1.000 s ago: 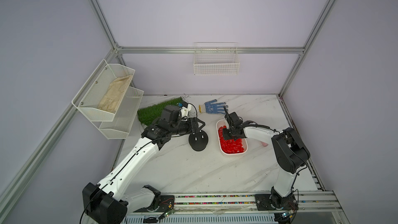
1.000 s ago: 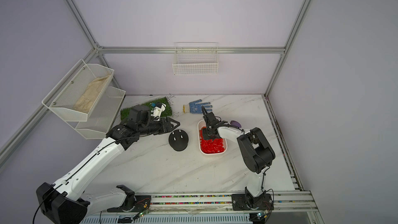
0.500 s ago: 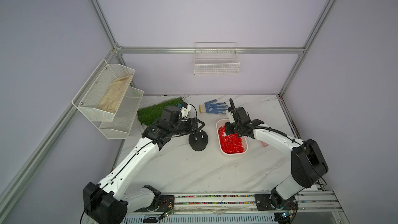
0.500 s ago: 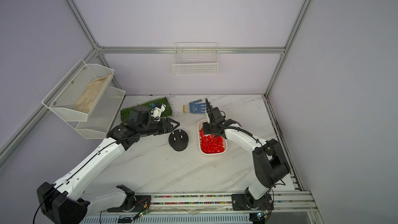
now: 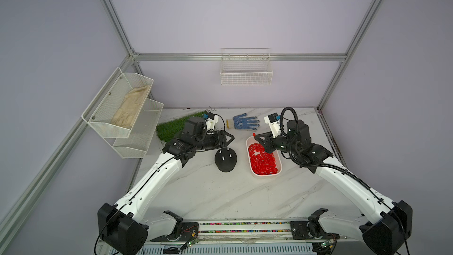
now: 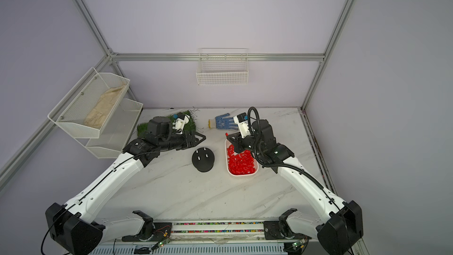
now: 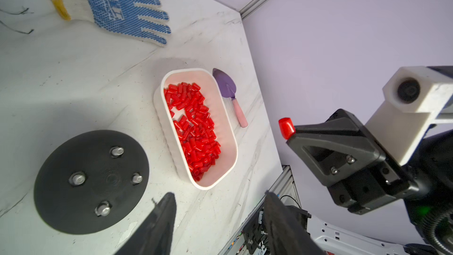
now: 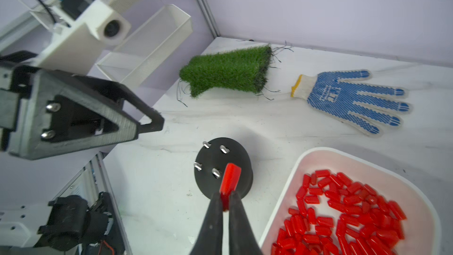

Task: Cover the protruding screws with screw protection sleeves
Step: Pick up the screw protection sleeve from the storage box.

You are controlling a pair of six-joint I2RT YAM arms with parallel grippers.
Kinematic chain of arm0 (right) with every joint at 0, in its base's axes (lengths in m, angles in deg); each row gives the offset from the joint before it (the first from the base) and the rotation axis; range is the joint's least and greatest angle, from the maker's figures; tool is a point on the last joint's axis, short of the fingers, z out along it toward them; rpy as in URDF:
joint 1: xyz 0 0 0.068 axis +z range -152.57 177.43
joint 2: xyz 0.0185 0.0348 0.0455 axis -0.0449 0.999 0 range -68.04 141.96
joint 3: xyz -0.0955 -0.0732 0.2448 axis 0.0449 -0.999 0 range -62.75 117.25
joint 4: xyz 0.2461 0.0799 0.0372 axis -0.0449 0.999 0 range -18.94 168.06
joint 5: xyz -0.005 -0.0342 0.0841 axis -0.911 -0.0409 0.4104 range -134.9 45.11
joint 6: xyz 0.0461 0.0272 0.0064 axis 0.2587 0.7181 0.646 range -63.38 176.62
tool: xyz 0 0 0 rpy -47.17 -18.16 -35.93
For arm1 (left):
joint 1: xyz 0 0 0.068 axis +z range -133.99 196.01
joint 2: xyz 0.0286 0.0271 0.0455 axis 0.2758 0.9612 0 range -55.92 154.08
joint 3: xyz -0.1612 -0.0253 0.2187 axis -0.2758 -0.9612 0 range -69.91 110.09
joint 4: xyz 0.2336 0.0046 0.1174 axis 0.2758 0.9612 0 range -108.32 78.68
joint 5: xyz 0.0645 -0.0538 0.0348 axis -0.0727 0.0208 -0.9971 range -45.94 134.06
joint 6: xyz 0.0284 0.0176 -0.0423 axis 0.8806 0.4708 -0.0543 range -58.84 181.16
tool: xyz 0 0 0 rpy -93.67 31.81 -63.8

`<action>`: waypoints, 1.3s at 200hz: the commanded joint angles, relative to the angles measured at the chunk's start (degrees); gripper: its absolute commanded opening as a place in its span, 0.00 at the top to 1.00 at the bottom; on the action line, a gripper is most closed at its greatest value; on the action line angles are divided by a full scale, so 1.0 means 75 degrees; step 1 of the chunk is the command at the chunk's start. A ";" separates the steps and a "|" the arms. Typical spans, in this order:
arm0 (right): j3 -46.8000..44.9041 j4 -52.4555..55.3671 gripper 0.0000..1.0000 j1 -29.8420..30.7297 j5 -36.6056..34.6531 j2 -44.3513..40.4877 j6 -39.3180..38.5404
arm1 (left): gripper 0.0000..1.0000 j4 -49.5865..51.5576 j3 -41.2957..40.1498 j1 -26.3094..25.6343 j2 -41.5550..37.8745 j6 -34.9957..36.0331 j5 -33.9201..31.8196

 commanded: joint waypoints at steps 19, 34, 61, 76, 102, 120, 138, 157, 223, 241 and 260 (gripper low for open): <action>-0.0140 -0.0588 0.90 -0.0021 0.1478 -0.0142 0.0040 | 0.43 -0.1658 0.0251 0.0041 -0.0124 -0.0597 0.1507; -0.0164 -0.0735 0.90 -0.0021 0.1757 -0.0142 0.0178 | 0.46 -0.2259 0.0065 0.0048 -0.0133 -0.0893 0.1920; -0.0214 -0.1044 0.90 -0.0016 0.2111 -0.0178 0.0451 | 0.47 -0.2785 -0.0129 0.0048 -0.0074 -0.1175 0.2385; -0.0232 -0.1196 0.90 -0.0018 0.2201 -0.0179 0.0569 | 0.48 -0.2862 -0.0198 0.0042 -0.0041 -0.1254 0.2506; -0.0246 -0.1370 0.90 -0.0022 0.2289 -0.0195 0.0657 | 0.48 -0.2899 -0.0261 0.0008 -0.0007 -0.1325 0.2586; -0.0237 -0.1473 0.90 -0.0021 0.2350 -0.0205 0.0710 | 0.42 -0.2894 -0.0299 -0.0056 0.0052 -0.1354 0.2595; -0.0242 -0.1553 0.90 -0.0021 0.2336 -0.0236 0.0751 | 0.40 -0.2893 -0.0299 -0.0145 0.0128 -0.1372 0.2594; -0.0228 -0.1667 0.90 -0.0010 0.2357 -0.0252 0.0826 | 0.41 -0.2897 -0.0279 -0.0253 0.0212 -0.1387 0.2599; -0.0232 -0.1733 0.90 -0.0022 0.2260 -0.0238 0.0816 | 0.51 -0.2945 -0.0134 -0.0520 0.0354 -0.1401 0.2606; -0.0255 -0.1761 0.90 -0.0021 0.2350 -0.0233 0.0827 | 0.57 -0.2950 -0.0119 -0.0526 0.0364 -0.1410 0.2599; -0.0221 -0.1687 0.90 -0.0017 0.2455 -0.0203 0.0795 | 0.58 -0.2962 -0.0090 -0.0526 0.0400 -0.1422 0.2617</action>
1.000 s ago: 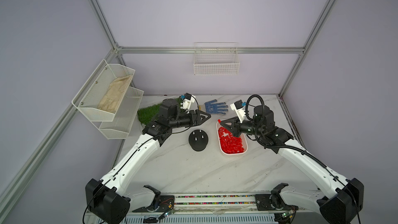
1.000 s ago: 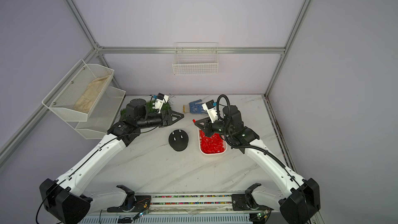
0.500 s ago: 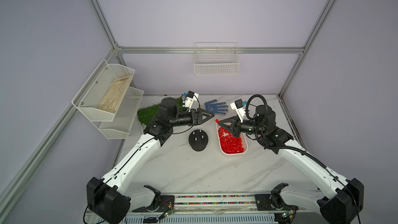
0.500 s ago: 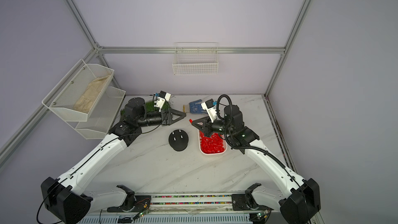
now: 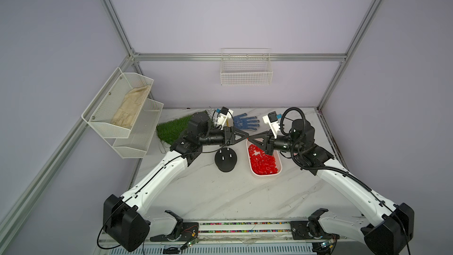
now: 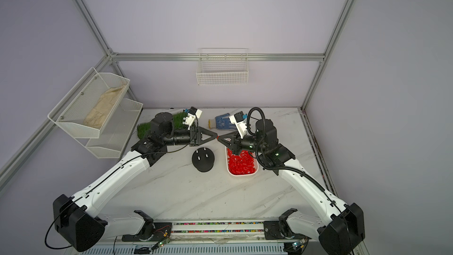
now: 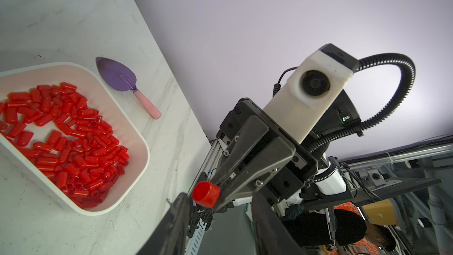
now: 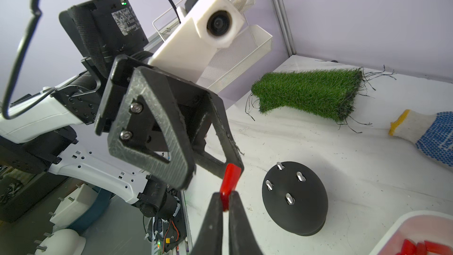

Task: Cover the protruding screws with screw protection sleeves
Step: Pick up the screw protection sleeve from the storage box.

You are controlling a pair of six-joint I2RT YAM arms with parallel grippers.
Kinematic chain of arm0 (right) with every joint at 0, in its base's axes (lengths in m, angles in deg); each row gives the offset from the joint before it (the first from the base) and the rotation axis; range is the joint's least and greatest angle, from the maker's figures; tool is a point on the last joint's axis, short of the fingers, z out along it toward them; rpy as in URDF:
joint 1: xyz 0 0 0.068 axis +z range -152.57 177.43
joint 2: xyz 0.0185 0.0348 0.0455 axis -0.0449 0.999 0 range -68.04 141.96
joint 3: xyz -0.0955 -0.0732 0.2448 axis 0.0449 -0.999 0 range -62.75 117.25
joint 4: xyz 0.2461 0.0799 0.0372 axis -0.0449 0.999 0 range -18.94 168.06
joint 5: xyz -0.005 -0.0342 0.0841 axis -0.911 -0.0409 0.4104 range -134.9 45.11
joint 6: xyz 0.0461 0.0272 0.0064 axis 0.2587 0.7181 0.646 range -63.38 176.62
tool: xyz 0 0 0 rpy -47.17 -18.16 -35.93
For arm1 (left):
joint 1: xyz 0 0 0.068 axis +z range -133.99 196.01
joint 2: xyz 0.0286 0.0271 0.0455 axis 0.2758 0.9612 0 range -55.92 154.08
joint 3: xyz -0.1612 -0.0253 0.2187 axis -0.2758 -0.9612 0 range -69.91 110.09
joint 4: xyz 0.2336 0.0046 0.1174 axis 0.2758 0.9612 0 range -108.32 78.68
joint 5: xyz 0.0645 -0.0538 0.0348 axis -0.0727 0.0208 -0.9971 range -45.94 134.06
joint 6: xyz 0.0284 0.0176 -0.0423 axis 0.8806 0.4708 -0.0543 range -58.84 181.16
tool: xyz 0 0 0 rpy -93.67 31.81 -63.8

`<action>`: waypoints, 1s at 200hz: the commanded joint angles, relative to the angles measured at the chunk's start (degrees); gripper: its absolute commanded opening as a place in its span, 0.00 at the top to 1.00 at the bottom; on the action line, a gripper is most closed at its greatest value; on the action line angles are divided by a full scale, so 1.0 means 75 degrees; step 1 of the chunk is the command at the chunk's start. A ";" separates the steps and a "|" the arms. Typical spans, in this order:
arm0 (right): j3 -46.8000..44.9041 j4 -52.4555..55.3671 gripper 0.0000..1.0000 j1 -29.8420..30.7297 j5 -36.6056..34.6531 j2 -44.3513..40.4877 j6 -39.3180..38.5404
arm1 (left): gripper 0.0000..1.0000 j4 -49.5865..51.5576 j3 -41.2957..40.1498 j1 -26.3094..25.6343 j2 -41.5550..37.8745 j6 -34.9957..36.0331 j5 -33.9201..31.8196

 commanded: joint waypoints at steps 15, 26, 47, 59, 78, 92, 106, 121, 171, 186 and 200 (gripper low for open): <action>-0.0041 -0.0100 0.90 -0.0019 0.0238 -0.0112 -0.0081 | 0.61 -0.0384 0.0005 -0.0019 0.0033 -0.0005 0.0080; -0.0038 -0.0068 0.90 -0.0022 0.0263 -0.0119 -0.0106 | 0.62 -0.0457 -0.0007 -0.0019 0.0045 -0.0054 0.0087; -0.0079 -0.0067 0.90 -0.0019 0.0353 -0.0128 -0.0100 | 0.66 -0.0502 0.0002 -0.0019 0.0091 -0.0082 0.0090; -0.0079 -0.0068 0.90 -0.0012 0.0349 -0.0141 -0.0099 | 0.70 -0.0509 0.0018 -0.0019 0.0118 -0.0094 0.0118; -0.0075 -0.0076 0.90 -0.0018 0.0390 -0.0136 -0.0104 | 0.76 -0.0538 0.0026 -0.0030 0.0104 -0.0105 0.0147; -0.0076 -0.0089 0.90 -0.0012 0.0373 -0.0125 -0.0103 | 0.80 -0.0545 0.0027 -0.0030 0.0093 -0.0105 0.0147; -0.0086 -0.0116 0.90 -0.0013 0.0379 -0.0114 -0.0094 | 0.87 -0.0554 0.0033 -0.0025 0.0095 -0.0105 0.0138; -0.0083 -0.0122 0.89 -0.0020 0.0391 -0.0106 -0.0065 | 0.94 -0.0556 0.0020 -0.0026 0.0086 -0.0104 0.0145; 0.0119 -0.0008 0.60 -0.0022 -0.0118 -0.0132 0.0506 | 1.00 -0.0743 -0.0233 -0.0012 -0.0021 -0.0233 -0.0381; 0.0372 0.0331 0.55 -0.0019 -0.0337 -0.0045 0.0568 | 1.00 -0.0936 -0.0423 0.0038 -0.0069 -0.0396 -0.0670; 0.0558 0.0557 0.44 -0.0015 -0.0529 0.0006 0.0627 | 1.00 -0.1221 -0.0696 0.0106 -0.0113 -0.0669 -0.0985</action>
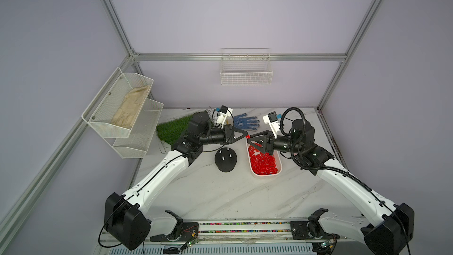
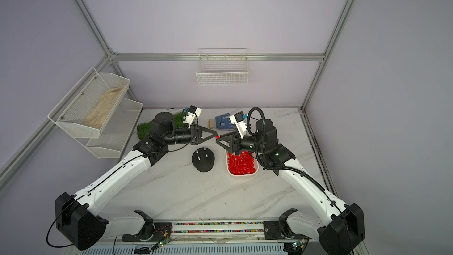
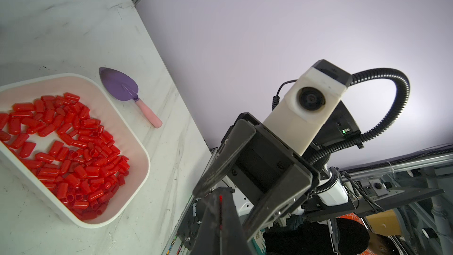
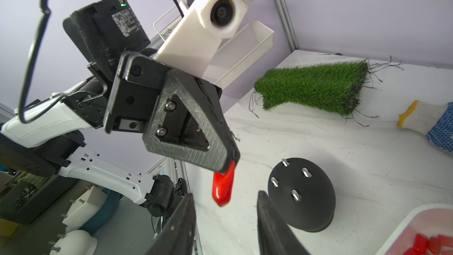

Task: Cover the protruding screws with screw protection sleeves
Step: Pick up the screw protection sleeve from the storage box.

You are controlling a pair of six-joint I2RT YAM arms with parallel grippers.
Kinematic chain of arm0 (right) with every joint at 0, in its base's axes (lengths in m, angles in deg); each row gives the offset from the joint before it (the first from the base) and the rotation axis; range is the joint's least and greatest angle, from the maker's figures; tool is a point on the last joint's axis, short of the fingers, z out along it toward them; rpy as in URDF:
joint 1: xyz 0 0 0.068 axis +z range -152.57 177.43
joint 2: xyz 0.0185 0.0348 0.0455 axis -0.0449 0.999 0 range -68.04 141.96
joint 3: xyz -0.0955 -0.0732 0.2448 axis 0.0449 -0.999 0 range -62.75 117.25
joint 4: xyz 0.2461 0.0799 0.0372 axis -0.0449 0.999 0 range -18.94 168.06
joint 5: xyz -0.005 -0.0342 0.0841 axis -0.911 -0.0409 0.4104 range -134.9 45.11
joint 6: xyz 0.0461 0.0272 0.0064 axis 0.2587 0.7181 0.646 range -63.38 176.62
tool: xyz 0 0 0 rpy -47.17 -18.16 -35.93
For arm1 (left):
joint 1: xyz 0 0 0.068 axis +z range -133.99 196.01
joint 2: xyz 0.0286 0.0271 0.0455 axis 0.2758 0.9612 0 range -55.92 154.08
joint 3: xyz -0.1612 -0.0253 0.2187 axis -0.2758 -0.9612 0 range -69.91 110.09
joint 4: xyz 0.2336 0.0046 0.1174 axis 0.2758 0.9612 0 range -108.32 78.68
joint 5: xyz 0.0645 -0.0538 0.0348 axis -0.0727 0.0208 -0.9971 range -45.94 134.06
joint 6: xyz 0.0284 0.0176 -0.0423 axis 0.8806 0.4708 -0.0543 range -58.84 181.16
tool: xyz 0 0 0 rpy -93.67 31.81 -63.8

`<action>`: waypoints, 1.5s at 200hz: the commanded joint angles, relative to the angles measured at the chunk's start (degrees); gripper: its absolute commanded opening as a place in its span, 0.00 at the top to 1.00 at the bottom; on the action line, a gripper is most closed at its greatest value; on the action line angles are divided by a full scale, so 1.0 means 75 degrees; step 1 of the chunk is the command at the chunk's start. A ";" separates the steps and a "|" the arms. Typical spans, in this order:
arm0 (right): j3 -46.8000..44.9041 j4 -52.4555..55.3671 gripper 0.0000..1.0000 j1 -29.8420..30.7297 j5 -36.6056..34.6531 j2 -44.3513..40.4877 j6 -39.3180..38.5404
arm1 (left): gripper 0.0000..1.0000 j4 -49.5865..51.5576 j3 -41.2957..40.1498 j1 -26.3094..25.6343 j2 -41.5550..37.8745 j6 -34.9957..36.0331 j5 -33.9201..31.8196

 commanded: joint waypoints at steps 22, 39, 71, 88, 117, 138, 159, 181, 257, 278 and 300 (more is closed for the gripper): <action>0.0520 0.0274 0.03 -0.0010 -0.0673 -0.0112 0.0566 | 1.00 -0.1149 -0.0971 0.0157 -0.0310 -0.0763 -0.1014; 0.0336 -0.0179 0.04 -0.0016 -0.1194 -0.0233 0.1117 | 1.00 -0.1418 -0.1228 0.0157 -0.0386 -0.0940 -0.1342; -0.0383 -0.0909 0.03 -0.0016 -0.2617 -0.0339 0.2414 | 1.00 -0.1572 -0.1549 0.0154 -0.0656 -0.1025 -0.1931; -0.0316 -0.1139 0.15 -0.0015 -0.2250 -0.0093 0.2848 | 1.00 -0.1672 -0.1723 0.0145 -0.0837 -0.1115 -0.2155; -0.0843 -0.2715 0.59 0.0018 -0.1182 0.0261 0.4168 | 1.00 -0.2017 -0.2107 0.0134 -0.1194 -0.1281 -0.2588; -0.1685 -0.4619 0.71 0.0154 -0.1120 0.0351 0.5147 | 1.00 -0.2399 -0.2380 0.0073 -0.1357 -0.1427 -0.2815; -0.1953 -0.5506 0.73 0.0302 -0.1109 0.0453 0.5478 | 1.00 -0.2517 -0.2439 0.0020 -0.1367 -0.1484 -0.2843; -0.1877 -0.5677 0.68 0.0475 -0.1048 0.0556 0.5495 | 1.00 -0.2565 -0.2457 -0.0049 -0.1354 -0.1507 -0.2878; -0.1923 -0.6318 0.63 0.0903 -0.1678 0.0824 0.5756 | 1.00 -0.2829 -0.2441 -0.0182 -0.1343 -0.1600 -0.2952; -0.1863 -0.6263 0.64 0.1035 -0.1850 0.0912 0.5729 | 1.00 -0.2869 -0.2438 -0.0193 -0.1343 -0.1621 -0.2966; -0.1918 -0.6231 0.62 0.1101 -0.2117 0.0941 0.5728 | 1.00 -0.2911 -0.2451 -0.0229 -0.1346 -0.1631 -0.2984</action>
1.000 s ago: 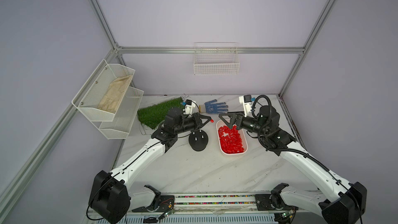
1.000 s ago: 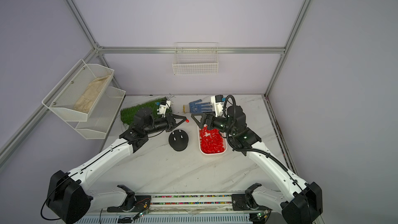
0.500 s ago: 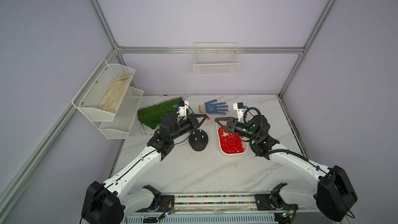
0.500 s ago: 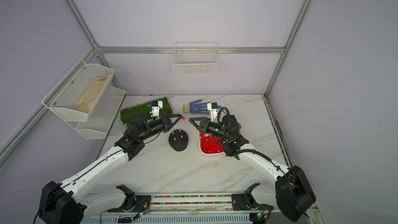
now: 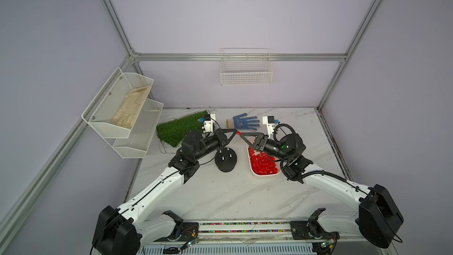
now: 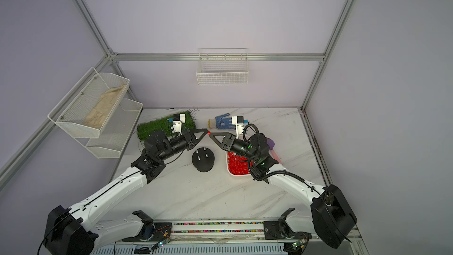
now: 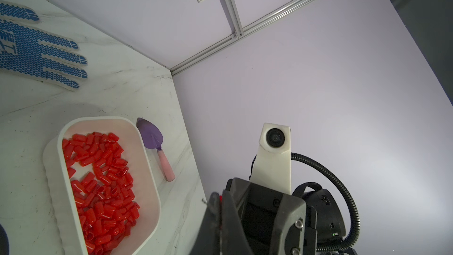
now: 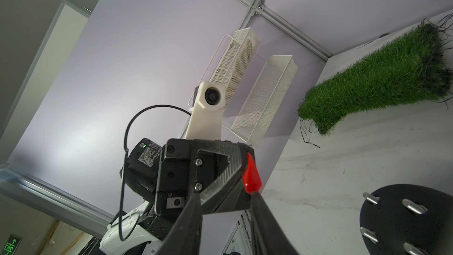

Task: Cover the protruding screws with screw protection sleeves
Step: Pick up the screw protection sleeve from the storage box.

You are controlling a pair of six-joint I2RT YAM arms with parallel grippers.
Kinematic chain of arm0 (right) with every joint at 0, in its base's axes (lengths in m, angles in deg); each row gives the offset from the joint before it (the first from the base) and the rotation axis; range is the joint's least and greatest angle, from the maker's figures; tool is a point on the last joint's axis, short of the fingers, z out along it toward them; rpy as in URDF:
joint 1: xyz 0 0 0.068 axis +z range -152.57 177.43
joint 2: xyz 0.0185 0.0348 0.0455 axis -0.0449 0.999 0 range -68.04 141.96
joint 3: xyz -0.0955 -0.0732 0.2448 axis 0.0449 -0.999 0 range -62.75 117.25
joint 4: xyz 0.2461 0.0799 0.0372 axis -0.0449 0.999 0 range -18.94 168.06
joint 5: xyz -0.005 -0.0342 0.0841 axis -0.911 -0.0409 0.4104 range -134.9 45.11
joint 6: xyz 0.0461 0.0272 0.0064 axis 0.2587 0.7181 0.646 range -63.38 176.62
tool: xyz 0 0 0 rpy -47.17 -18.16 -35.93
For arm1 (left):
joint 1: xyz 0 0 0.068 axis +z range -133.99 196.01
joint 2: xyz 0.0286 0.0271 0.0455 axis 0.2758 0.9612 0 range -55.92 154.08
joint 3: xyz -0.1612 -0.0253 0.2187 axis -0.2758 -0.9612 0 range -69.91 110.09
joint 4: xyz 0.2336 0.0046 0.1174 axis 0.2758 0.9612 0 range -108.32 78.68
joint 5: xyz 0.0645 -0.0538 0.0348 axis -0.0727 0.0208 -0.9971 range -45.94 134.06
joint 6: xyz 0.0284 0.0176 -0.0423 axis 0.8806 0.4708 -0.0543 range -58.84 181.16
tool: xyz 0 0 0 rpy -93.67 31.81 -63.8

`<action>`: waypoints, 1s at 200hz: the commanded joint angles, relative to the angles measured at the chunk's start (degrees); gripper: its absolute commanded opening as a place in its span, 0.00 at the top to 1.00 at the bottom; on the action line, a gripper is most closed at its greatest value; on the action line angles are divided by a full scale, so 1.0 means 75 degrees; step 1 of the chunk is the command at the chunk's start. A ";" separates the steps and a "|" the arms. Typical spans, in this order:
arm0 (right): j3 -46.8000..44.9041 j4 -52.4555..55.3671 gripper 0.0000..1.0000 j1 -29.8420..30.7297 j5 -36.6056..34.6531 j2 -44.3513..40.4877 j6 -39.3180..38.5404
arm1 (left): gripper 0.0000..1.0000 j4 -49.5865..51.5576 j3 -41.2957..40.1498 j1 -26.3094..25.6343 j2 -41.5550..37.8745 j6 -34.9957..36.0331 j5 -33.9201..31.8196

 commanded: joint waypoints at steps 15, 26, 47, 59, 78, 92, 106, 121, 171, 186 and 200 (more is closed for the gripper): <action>0.0083 -0.0450 0.62 0.0104 -0.0433 0.0062 0.0233 | 1.00 -0.0422 -0.0184 -0.0072 -0.0104 -0.0097 -0.0076; 0.0102 -0.0518 0.65 0.0109 -0.0451 0.0080 0.0245 | 1.00 -0.0430 -0.0180 -0.0081 -0.0104 -0.0107 -0.0082; 0.0115 -0.0411 0.66 0.0115 -0.0612 0.0029 0.0190 | 1.00 -0.0468 -0.0174 -0.0087 -0.0093 -0.0120 -0.0072; 0.0104 -0.0378 0.66 0.0115 -0.0681 0.0028 0.0152 | 1.00 -0.0491 -0.0172 -0.0096 -0.0093 -0.0133 -0.0063; 0.0077 -0.0410 0.65 0.0115 -0.0761 0.0039 0.0169 | 1.00 -0.0516 -0.0166 -0.0107 -0.0098 -0.0156 -0.0032; 0.0081 -0.0440 0.67 0.0115 -0.0752 0.0056 0.0174 | 1.00 -0.0522 -0.0166 -0.0105 -0.0105 -0.0168 -0.0026; 0.0145 -0.0448 0.70 0.0115 -0.0699 0.0095 0.0151 | 1.00 -0.0537 -0.0166 -0.0116 -0.0105 -0.0168 -0.0020; 0.0174 -0.0532 0.73 0.0115 -0.0599 0.0179 0.0183 | 1.00 -0.0546 -0.0144 -0.0113 -0.0095 -0.0168 -0.0012; 0.0189 -0.0612 0.77 0.0115 -0.0468 0.0286 0.0233 | 1.00 -0.0582 -0.0128 -0.0131 -0.0106 -0.0168 -0.0020; 0.0150 -0.0625 0.78 0.0115 -0.0503 0.0266 0.0210 | 1.00 -0.0611 -0.0131 -0.0133 -0.0081 -0.0173 -0.0015; 0.0151 -0.0624 0.79 0.0115 -0.0532 0.0250 0.0197 | 1.00 -0.0620 -0.0119 -0.0134 -0.0063 -0.0184 0.0038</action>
